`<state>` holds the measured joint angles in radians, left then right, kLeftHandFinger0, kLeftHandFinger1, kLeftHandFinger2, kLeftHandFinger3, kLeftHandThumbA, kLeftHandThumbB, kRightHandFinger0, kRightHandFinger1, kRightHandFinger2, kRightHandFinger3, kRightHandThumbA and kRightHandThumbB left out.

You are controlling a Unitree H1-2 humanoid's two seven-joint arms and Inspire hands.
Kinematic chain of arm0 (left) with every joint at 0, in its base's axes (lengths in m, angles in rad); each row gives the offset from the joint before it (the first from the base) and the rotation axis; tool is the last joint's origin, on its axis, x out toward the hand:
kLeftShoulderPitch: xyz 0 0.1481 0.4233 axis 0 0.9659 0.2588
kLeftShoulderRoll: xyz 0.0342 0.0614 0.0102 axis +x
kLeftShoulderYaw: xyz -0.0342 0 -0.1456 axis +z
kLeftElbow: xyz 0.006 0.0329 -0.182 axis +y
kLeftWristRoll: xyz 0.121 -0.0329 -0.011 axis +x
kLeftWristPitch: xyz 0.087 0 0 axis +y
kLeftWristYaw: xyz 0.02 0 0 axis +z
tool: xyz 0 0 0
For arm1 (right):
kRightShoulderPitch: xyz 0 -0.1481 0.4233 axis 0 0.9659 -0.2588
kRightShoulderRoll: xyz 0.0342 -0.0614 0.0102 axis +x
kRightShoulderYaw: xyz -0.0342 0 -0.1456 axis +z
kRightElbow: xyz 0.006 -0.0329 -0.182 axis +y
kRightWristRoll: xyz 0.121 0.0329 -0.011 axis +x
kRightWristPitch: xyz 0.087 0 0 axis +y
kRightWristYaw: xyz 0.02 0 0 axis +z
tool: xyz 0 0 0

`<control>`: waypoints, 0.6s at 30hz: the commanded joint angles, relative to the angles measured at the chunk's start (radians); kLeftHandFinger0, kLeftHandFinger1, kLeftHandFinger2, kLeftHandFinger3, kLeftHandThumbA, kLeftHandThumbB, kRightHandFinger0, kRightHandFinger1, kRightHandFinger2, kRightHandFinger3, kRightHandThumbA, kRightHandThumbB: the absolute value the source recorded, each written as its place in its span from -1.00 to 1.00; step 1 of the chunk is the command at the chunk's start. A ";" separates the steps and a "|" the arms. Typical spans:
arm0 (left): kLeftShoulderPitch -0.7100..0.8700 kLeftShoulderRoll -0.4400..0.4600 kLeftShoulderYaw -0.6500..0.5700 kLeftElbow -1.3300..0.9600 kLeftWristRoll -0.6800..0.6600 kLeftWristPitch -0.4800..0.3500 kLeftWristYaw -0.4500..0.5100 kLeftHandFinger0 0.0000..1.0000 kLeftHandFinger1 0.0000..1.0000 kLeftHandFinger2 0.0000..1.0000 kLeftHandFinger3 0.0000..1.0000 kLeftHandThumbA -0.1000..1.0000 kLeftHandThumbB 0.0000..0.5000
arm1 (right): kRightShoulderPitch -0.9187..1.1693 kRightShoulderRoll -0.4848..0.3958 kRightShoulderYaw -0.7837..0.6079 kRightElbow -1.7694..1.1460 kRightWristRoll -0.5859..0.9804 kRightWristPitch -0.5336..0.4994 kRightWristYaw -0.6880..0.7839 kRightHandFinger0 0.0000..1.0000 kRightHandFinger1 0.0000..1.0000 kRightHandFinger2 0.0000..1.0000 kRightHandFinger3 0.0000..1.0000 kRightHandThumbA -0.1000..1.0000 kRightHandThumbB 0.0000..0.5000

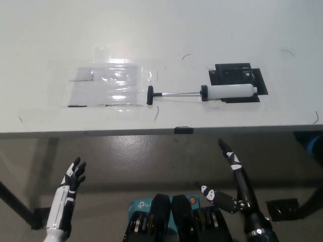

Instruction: The robot uses right hand to pick up a small white air pumper and uses its left hand to compress it, and then puts it on the desk

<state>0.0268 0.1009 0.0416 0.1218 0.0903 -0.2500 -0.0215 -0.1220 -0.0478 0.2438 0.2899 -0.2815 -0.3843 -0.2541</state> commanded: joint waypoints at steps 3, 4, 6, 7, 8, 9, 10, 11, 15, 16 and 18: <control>-0.043 0.011 -0.029 -0.013 0.010 -0.064 -0.012 1.00 1.00 1.00 1.00 1.00 -0.62 | 0.017 -0.032 0.032 -0.209 -0.108 -0.086 -0.354 0.93 1.00 1.00 1.00 0.53 -0.47; -0.045 0.008 -0.031 -0.012 0.007 -0.062 -0.013 1.00 1.00 1.00 1.00 1.00 -0.59 | 0.017 -0.035 0.023 -0.244 -0.119 -0.086 -0.368 0.91 1.00 1.00 1.00 0.54 -0.44; -0.050 0.008 -0.037 -0.007 0.019 -0.066 -0.008 1.00 1.00 1.00 1.00 1.00 -0.60 | 0.014 -0.047 0.002 -0.308 -0.135 -0.086 -0.350 0.91 1.00 1.00 1.00 0.56 -0.52; -0.050 0.008 -0.038 -0.006 0.020 -0.066 -0.007 1.00 1.00 1.00 1.00 1.00 -0.59 | 0.014 -0.049 -0.002 -0.319 -0.138 -0.086 -0.346 0.91 1.00 1.00 1.00 0.56 -0.52; -0.052 0.005 -0.042 -0.002 0.019 -0.070 -0.007 1.00 1.00 1.00 1.00 1.00 -0.61 | 0.002 -0.066 -0.014 -0.350 -0.141 -0.086 -0.328 1.00 1.00 1.00 1.00 0.52 -0.61; -0.052 0.005 -0.043 -0.001 0.020 -0.071 -0.004 1.00 1.00 1.00 1.00 1.00 -0.60 | -0.009 -0.073 -0.031 -0.368 -0.138 -0.086 -0.290 1.00 1.00 1.00 1.00 0.51 -0.58; -0.050 0.002 -0.047 0.000 0.022 -0.070 -0.002 1.00 1.00 1.00 1.00 1.00 -0.59 | -0.016 -0.081 -0.064 -0.393 -0.132 -0.086 -0.216 1.00 1.00 1.00 1.00 0.60 -0.54; -0.049 0.003 -0.050 0.000 0.024 -0.069 -0.001 1.00 1.00 1.00 1.00 1.00 -0.59 | -0.026 -0.085 -0.082 -0.415 -0.123 -0.055 -0.165 1.00 1.00 1.00 1.00 0.71 -0.44; -0.042 0.000 -0.061 0.002 0.032 -0.074 0.007 1.00 1.00 1.00 1.00 1.00 -0.58 | -0.108 -0.138 -0.115 -0.528 -0.111 0.181 0.000 1.00 1.00 1.00 1.00 1.00 0.02; -0.042 0.001 -0.062 0.002 0.036 -0.072 0.009 1.00 1.00 1.00 1.00 1.00 -0.58 | -0.125 -0.148 -0.118 -0.535 -0.110 0.211 0.023 1.00 1.00 1.00 1.00 1.00 0.01; -0.042 -0.003 -0.059 0.002 0.019 -0.070 0.005 1.00 1.00 1.00 1.00 1.00 -0.59 | -0.211 -0.193 -0.129 -0.534 -0.091 0.344 0.112 1.00 1.00 1.00 1.00 1.00 0.21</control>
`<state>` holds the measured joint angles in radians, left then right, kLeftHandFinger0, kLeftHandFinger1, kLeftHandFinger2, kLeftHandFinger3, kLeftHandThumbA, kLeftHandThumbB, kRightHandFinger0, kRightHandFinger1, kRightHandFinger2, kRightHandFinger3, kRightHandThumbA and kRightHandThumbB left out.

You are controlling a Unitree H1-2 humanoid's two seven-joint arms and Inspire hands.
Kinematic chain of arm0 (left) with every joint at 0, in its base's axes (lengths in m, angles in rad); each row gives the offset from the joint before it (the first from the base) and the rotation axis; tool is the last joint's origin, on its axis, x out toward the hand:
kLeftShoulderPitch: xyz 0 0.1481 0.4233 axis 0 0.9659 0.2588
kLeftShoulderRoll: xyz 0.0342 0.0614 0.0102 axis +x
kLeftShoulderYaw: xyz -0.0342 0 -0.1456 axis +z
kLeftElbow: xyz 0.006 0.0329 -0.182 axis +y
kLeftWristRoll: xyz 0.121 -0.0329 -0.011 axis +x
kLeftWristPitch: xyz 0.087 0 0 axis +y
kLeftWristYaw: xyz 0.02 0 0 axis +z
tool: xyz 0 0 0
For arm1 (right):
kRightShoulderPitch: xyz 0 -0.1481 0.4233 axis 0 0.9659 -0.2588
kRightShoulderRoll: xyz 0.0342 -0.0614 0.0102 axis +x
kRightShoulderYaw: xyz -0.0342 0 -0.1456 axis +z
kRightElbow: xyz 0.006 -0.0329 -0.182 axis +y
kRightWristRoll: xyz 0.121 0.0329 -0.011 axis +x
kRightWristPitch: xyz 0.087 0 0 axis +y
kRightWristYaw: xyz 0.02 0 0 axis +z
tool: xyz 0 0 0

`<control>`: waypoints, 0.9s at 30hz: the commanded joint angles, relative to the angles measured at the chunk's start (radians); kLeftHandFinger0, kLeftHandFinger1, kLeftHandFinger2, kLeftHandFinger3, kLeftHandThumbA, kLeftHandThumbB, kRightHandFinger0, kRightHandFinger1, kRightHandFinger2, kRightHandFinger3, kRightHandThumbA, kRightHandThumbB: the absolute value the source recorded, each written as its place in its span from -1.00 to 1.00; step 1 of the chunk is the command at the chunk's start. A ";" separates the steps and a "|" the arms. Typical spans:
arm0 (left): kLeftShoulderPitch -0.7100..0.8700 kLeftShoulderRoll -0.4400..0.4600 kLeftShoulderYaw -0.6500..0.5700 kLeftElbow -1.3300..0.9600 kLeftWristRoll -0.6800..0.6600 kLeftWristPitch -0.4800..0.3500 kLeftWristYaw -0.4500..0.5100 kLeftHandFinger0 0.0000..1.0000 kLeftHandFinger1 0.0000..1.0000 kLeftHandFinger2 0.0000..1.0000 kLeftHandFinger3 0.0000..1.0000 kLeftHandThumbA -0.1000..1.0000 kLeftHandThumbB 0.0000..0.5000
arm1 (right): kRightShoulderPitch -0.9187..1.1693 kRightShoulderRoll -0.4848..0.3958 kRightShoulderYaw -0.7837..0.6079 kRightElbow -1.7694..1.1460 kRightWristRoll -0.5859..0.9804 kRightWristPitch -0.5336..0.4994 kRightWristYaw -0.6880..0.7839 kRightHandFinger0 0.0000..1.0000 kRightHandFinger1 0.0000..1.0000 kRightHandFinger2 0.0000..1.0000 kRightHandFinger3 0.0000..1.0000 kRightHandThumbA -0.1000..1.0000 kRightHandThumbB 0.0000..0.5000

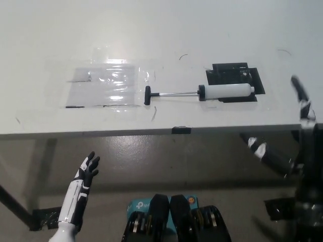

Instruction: The robot uses right hand to pick up a small white air pumper and uses its left hand to compress it, and then puts it on the desk

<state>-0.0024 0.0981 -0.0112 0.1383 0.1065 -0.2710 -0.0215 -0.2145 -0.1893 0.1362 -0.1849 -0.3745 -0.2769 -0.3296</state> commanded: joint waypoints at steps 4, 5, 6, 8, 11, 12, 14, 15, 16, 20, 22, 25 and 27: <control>-0.011 0.001 -0.006 -0.014 0.011 -0.052 0.008 1.00 1.00 1.00 1.00 1.00 -0.61 | -0.283 -0.147 -0.007 0.005 0.054 0.394 0.346 1.00 1.00 1.00 1.00 1.00 0.32; -0.011 0.001 -0.006 -0.011 0.011 -0.055 0.009 1.00 1.00 1.00 1.00 1.00 -0.62 | -0.302 -0.159 -0.003 0.012 0.054 0.415 0.367 1.00 1.00 1.00 1.00 1.00 0.32; -0.011 0.002 -0.007 -0.013 0.016 -0.051 0.009 1.00 1.00 1.00 1.00 1.00 -0.62 | -0.378 -0.199 0.017 0.072 0.052 0.438 0.430 1.00 1.00 1.00 1.00 0.96 0.28; -0.012 0.003 -0.008 -0.008 0.019 -0.058 0.011 1.00 1.00 1.00 1.00 1.00 -0.63 | -0.459 -0.230 0.040 0.141 0.070 0.486 0.504 1.00 1.00 1.00 1.00 0.92 0.34; -0.013 0.008 -0.003 -0.012 0.015 -0.059 0.010 1.00 1.00 1.00 1.00 1.00 -0.68 | -0.606 -0.260 0.108 0.321 0.053 0.520 0.627 1.00 1.00 1.00 1.00 0.93 0.50; -0.013 0.007 -0.003 -0.012 0.016 -0.059 0.010 1.00 1.00 1.00 1.00 1.00 -0.68 | -0.640 -0.263 0.125 0.369 0.051 0.526 0.657 1.00 1.00 1.00 1.00 0.93 0.54; -0.012 0.007 -0.001 -0.014 0.012 -0.056 0.010 1.00 1.00 1.00 1.00 1.00 -0.65 | -0.688 -0.262 0.149 0.444 0.054 0.535 0.693 1.00 1.00 1.00 1.00 0.92 0.64; -0.009 0.009 0.000 -0.016 0.013 -0.049 0.010 1.00 1.00 1.00 1.00 1.00 -0.64 | -0.725 -0.256 0.168 0.505 0.041 0.532 0.710 1.00 1.00 1.00 1.00 0.94 0.73; -0.009 0.008 0.000 -0.017 0.012 -0.045 0.009 1.00 1.00 1.00 1.00 1.00 -0.63 | -0.744 -0.254 0.179 0.537 0.031 0.523 0.717 1.00 1.00 1.00 1.00 0.95 0.74; -0.014 0.008 0.003 -0.016 0.011 -0.047 0.011 1.00 1.00 1.00 1.00 1.00 -0.65 | -0.869 -0.214 0.220 0.763 0.018 0.480 0.747 1.00 1.00 1.00 1.00 0.88 0.83; -0.016 0.008 0.003 -0.016 0.012 -0.046 0.011 1.00 1.00 1.00 1.00 1.00 -0.66 | -0.895 -0.205 0.228 0.818 0.022 0.468 0.748 1.00 1.00 1.00 1.00 0.86 0.83; -0.015 0.008 0.002 -0.021 0.017 -0.048 0.013 1.00 1.00 1.00 1.00 1.00 -0.67 | -0.948 -0.182 0.255 0.917 0.018 0.473 0.781 1.00 1.00 1.00 1.00 0.98 0.96; -0.013 0.008 0.002 -0.024 0.013 -0.044 0.010 1.00 1.00 1.00 1.00 1.00 -0.68 | -0.979 -0.164 0.270 0.989 0.022 0.462 0.799 1.00 1.00 1.00 1.00 0.96 0.89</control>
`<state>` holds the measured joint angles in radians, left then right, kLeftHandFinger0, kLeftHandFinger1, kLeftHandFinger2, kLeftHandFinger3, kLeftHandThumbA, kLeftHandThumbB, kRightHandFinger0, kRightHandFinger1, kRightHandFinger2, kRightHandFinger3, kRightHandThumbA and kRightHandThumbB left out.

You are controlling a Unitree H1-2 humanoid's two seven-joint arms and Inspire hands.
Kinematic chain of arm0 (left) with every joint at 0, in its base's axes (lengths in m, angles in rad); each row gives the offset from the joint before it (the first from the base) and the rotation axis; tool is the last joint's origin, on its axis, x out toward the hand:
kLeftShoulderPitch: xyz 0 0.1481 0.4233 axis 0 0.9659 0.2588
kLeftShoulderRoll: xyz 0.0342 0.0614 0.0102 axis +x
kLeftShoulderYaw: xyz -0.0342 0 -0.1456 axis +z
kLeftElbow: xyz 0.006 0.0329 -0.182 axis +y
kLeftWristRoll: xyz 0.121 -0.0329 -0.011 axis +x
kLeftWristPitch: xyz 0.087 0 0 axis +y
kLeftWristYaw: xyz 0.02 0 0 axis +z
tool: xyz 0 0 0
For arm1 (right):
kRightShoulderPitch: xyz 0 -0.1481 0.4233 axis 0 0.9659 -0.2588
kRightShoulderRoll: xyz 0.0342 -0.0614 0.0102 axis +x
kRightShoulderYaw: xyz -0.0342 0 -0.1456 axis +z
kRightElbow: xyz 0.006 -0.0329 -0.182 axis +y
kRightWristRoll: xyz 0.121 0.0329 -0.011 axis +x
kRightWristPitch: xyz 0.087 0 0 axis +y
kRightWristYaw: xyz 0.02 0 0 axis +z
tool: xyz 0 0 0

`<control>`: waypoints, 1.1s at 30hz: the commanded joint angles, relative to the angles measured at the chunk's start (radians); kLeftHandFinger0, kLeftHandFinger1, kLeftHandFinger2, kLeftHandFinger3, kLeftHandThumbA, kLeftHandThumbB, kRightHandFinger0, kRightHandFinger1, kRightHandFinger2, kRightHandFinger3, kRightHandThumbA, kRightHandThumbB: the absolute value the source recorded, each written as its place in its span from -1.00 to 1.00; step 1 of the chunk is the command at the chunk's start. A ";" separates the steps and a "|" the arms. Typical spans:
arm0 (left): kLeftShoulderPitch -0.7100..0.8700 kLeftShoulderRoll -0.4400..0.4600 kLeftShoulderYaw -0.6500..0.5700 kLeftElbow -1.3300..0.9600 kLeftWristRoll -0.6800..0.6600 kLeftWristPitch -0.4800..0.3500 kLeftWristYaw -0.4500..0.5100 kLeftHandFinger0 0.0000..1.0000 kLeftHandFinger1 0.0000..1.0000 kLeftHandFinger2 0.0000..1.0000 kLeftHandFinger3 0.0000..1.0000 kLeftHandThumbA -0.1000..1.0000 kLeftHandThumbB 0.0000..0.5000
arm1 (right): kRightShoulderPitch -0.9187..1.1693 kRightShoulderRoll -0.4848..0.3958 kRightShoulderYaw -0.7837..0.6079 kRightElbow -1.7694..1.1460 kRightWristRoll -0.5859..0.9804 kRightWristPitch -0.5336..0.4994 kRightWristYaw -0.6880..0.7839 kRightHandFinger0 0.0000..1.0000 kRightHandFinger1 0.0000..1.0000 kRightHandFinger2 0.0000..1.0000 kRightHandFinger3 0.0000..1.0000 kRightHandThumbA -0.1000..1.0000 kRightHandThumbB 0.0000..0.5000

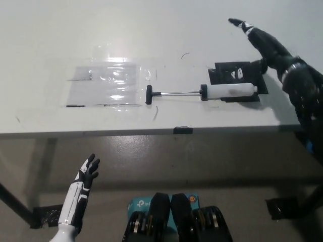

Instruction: The robot uses right hand to pick up a small white air pumper and uses its left hand to compress it, and then puts it on the desk

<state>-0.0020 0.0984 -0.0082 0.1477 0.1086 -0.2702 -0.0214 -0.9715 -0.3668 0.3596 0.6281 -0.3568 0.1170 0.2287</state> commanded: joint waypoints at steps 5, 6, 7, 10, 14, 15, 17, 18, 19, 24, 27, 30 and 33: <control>-0.015 0.008 0.000 -0.034 0.012 -0.044 0.011 1.00 1.00 1.00 1.00 1.00 -0.67 | -0.263 0.054 0.053 0.285 0.019 0.059 0.265 1.00 1.00 1.00 1.00 0.87 0.72; -0.015 0.009 0.000 -0.034 0.009 -0.044 0.009 1.00 1.00 1.00 1.00 1.00 -0.66 | -0.274 0.064 0.059 0.312 0.012 0.056 0.265 1.00 1.00 1.00 1.00 0.88 0.76; -0.014 0.011 -0.001 -0.036 0.011 -0.043 0.008 1.00 1.00 1.00 1.00 1.00 -0.67 | -0.280 0.074 0.063 0.338 0.007 0.049 0.262 1.00 1.00 1.00 1.00 0.88 0.79; -0.014 0.011 0.000 -0.035 0.010 -0.047 0.009 1.00 1.00 1.00 1.00 1.00 -0.70 | -0.293 0.096 0.054 0.385 0.018 0.039 0.277 1.00 1.00 1.00 1.00 0.93 0.79; -0.014 0.014 0.000 -0.031 0.017 -0.043 0.010 1.00 1.00 1.00 1.00 1.00 -0.66 | -0.308 0.116 0.045 0.439 0.018 0.022 0.279 1.00 1.00 1.00 1.00 0.94 0.77; -0.014 0.014 0.000 -0.031 0.015 -0.042 0.009 1.00 1.00 1.00 1.00 1.00 -0.66 | -0.314 0.121 0.047 0.453 0.012 0.016 0.277 1.00 1.00 1.00 1.00 0.94 0.78; -0.013 0.014 -0.001 -0.033 0.016 -0.039 0.008 1.00 1.00 1.00 1.00 1.00 -0.67 | -0.324 0.128 0.045 0.488 0.014 -0.014 0.280 1.00 1.00 1.00 1.00 0.95 0.68; -0.014 0.014 -0.001 -0.033 0.018 -0.040 0.009 1.00 1.00 1.00 1.00 1.00 -0.67 | -0.328 0.132 0.048 0.502 0.008 -0.015 0.275 1.00 1.00 1.00 1.00 0.98 0.69; -0.014 0.014 -0.001 -0.032 0.022 -0.040 0.010 1.00 1.00 1.00 1.00 1.00 -0.68 | -0.332 0.134 0.054 0.514 0.000 -0.022 0.271 1.00 1.00 1.00 1.00 0.99 0.68; -0.016 0.013 0.000 -0.033 0.026 -0.040 0.012 1.00 1.00 1.00 1.00 1.00 -0.70 | -0.335 0.141 0.079 0.588 -0.030 -0.071 0.246 1.00 1.00 1.00 1.00 0.95 0.49; -0.016 0.012 0.001 -0.035 0.021 -0.037 0.008 1.00 1.00 1.00 1.00 1.00 -0.71 | -0.336 0.140 0.099 0.625 -0.052 -0.060 0.240 1.00 1.00 1.00 1.00 0.95 0.68; -0.016 0.011 0.002 -0.032 0.018 -0.040 0.008 1.00 1.00 1.00 1.00 1.00 -0.70 | -0.341 0.134 0.134 0.656 -0.080 -0.084 0.230 1.00 1.00 1.00 1.00 0.99 0.63; -0.018 0.018 0.004 -0.034 0.023 -0.038 0.009 1.00 1.00 1.00 1.00 1.00 -0.71 | -0.354 0.132 0.145 0.670 -0.086 -0.065 0.220 1.00 1.00 1.00 1.00 0.95 0.67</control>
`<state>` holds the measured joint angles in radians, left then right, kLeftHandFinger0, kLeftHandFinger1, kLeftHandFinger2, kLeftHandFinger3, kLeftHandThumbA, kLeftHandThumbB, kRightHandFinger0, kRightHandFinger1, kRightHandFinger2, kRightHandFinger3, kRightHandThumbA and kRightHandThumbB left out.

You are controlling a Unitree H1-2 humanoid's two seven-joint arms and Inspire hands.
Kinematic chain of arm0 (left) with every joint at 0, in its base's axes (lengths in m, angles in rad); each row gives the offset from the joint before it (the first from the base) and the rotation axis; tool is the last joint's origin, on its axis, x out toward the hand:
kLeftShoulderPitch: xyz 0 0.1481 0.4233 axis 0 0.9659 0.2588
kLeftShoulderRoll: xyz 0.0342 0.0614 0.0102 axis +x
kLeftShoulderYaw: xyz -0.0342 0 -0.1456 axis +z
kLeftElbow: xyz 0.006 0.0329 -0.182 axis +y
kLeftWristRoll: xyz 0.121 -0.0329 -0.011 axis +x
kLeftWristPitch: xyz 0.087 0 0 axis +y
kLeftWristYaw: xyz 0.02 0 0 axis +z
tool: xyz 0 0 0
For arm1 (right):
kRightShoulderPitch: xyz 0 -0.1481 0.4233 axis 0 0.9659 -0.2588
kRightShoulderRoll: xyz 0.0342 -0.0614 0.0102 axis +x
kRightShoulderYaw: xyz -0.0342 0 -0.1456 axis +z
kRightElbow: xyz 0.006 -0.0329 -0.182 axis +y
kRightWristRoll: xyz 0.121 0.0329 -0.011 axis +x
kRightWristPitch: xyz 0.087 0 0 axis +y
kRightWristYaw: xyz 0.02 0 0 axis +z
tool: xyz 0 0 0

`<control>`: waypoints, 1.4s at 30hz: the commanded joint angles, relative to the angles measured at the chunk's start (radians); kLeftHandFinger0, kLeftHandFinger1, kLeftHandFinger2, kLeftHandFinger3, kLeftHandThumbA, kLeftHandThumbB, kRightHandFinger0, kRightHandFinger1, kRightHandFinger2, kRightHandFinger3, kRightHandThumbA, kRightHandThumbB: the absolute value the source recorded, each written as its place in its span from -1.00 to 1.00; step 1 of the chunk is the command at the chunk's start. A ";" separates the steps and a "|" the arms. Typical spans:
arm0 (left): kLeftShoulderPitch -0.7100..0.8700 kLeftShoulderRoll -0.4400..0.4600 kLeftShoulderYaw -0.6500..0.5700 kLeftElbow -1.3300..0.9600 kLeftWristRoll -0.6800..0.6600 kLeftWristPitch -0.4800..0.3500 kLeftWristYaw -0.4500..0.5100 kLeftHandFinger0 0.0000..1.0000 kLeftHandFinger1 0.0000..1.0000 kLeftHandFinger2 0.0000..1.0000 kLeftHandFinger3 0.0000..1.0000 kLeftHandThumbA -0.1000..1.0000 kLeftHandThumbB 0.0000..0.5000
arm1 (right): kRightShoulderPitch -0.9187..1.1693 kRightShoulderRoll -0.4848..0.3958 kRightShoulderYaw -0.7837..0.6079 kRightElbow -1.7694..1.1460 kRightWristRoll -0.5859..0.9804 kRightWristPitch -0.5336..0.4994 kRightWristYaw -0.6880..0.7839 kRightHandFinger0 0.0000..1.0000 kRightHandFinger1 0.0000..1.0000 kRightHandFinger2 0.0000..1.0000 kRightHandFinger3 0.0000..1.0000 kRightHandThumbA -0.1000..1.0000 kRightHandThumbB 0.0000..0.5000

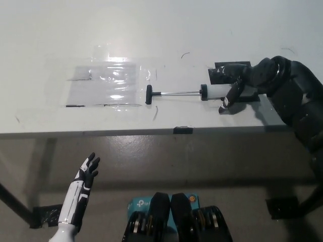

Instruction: The robot uses right hand to pick up a small white air pumper and uses its left hand to compress it, and then puts it on the desk

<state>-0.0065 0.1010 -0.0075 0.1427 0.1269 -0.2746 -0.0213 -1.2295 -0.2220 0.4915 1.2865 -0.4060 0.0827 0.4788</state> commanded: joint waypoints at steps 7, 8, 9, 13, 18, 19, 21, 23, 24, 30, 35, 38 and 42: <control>-0.005 0.019 0.005 -0.032 0.007 -0.034 0.008 1.00 1.00 1.00 1.00 1.00 -0.69 | -0.095 -0.014 0.002 0.030 -0.028 -0.029 -0.042 1.00 1.00 1.00 1.00 0.91 0.77; -0.004 0.019 0.004 -0.034 0.007 -0.031 0.007 1.00 1.00 1.00 1.00 1.00 -0.70 | -0.094 -0.012 0.000 0.030 -0.026 -0.031 -0.040 1.00 1.00 1.00 1.00 0.91 0.76; -0.004 0.019 0.004 -0.033 0.010 -0.031 0.009 1.00 1.00 1.00 1.00 1.00 -0.70 | -0.094 -0.011 0.000 0.033 -0.024 -0.036 -0.035 1.00 1.00 1.00 1.00 0.91 0.71; -0.005 0.019 0.004 -0.027 0.005 -0.045 0.008 1.00 1.00 1.00 1.00 1.00 -0.76 | -0.092 -0.003 0.000 0.027 -0.026 -0.039 -0.032 1.00 1.00 1.00 1.00 0.93 0.74; -0.006 0.025 0.009 -0.033 0.000 -0.042 0.005 1.00 1.00 1.00 1.00 1.00 -0.76 | -0.095 0.018 0.011 0.040 -0.042 -0.026 -0.038 1.00 1.00 1.00 1.00 0.87 0.81; -0.006 0.026 0.008 -0.034 -0.002 -0.041 0.004 1.00 1.00 1.00 1.00 1.00 -0.76 | -0.094 0.020 0.017 0.044 -0.050 -0.028 -0.042 1.00 1.00 1.00 1.00 0.87 0.81; -0.007 0.027 0.009 -0.028 -0.005 -0.046 0.004 1.00 1.00 1.00 1.00 1.00 -0.75 | -0.094 0.025 0.030 0.048 -0.065 -0.028 -0.048 1.00 1.00 1.00 1.00 0.89 0.82; -0.007 0.026 0.008 -0.030 -0.002 -0.044 0.006 1.00 1.00 1.00 1.00 1.00 -0.75 | -0.092 0.029 0.019 0.058 -0.053 -0.024 -0.045 1.00 1.00 1.00 1.00 0.82 0.79; -0.006 0.027 0.008 -0.033 0.002 -0.041 0.007 1.00 1.00 1.00 1.00 1.00 -0.75 | -0.091 0.030 0.018 0.062 -0.053 -0.024 -0.049 1.00 1.00 1.00 1.00 0.82 0.78; -0.011 0.031 0.008 -0.030 0.000 -0.036 0.004 1.00 1.00 1.00 1.00 1.00 -0.73 | -0.088 0.041 0.070 0.085 -0.102 -0.019 -0.084 1.00 1.00 1.00 1.00 0.83 0.89; -0.012 0.030 0.010 -0.028 -0.001 -0.052 0.009 1.00 1.00 1.00 1.00 1.00 -0.77 | -0.063 0.047 0.103 0.093 -0.149 0.042 -0.186 -0.10 0.02 0.14 0.59 -0.39 -0.12; -0.009 0.033 0.011 -0.031 0.000 -0.051 0.007 1.00 1.00 1.00 1.00 1.00 -0.75 | -0.044 0.048 0.155 0.093 -0.195 0.032 -0.287 -0.53 -0.31 -0.18 -0.11 -1.00 -0.22; -0.014 0.036 0.013 -0.025 0.000 -0.057 0.008 1.00 1.00 1.00 1.00 1.00 -0.76 | -0.021 0.029 0.135 0.092 -0.168 -0.035 -0.391 -1.00 -0.59 -0.17 -0.20 -1.00 -0.19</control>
<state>-0.0088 0.1185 -0.0015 0.1420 0.1280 -0.2849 -0.0213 -1.2437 -0.1809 0.6199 1.3691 -0.5344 0.0849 0.2477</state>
